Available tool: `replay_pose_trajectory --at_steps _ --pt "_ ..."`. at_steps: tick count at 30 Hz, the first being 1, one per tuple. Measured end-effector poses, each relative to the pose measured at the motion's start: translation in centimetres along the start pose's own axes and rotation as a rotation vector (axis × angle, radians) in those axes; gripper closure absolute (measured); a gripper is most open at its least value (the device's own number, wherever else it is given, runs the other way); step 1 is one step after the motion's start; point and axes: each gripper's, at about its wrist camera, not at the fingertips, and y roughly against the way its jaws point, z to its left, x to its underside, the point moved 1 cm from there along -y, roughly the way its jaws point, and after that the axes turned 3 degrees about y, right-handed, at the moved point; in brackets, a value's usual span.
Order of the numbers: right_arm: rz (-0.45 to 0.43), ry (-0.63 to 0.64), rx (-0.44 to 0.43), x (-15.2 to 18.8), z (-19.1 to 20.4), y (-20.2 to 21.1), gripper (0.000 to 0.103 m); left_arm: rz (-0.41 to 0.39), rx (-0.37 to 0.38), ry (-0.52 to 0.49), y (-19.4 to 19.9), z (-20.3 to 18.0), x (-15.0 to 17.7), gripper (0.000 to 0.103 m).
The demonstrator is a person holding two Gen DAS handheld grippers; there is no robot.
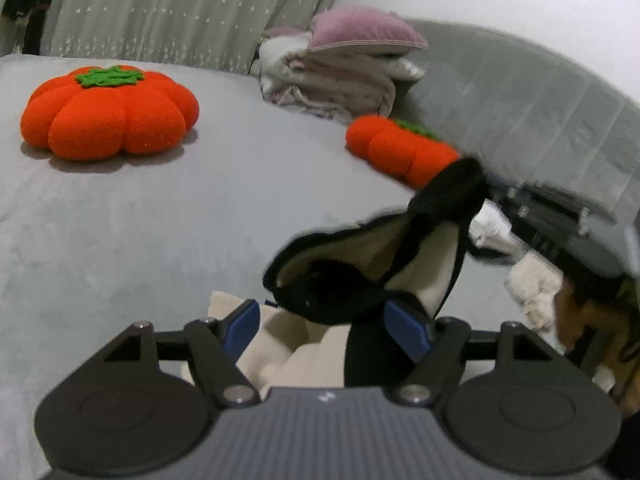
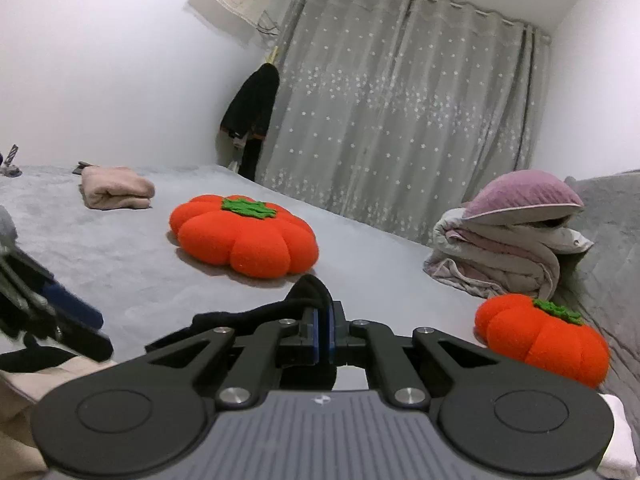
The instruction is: Fold clothes
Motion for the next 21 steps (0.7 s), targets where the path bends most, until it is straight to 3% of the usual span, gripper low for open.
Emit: replay_pose_trajectory --at_steps 6,14,16,18,21 --pt "-0.014 -0.056 -0.014 0.6 -1.7 0.7 0.098 0.024 -0.028 0.004 -3.8 -1.6 -0.1 0.03" --pt "-0.067 -0.055 -0.028 0.5 -1.7 2.8 0.098 -0.003 0.096 0.291 -4.2 0.8 -0.8 0.027" --pt "-0.076 -0.062 -0.044 0.4 -1.6 3.3 0.098 0.004 0.091 0.313 -4.5 1.0 -0.5 0.035" --pt "-0.08 -0.068 -0.058 0.4 -1.3 3.6 0.098 0.015 0.063 0.294 -4.9 0.9 -0.2 0.07" --pt "-0.075 -0.049 -0.064 0.4 -0.9 3.8 0.098 0.016 0.024 0.252 -5.0 0.5 0.1 0.085"
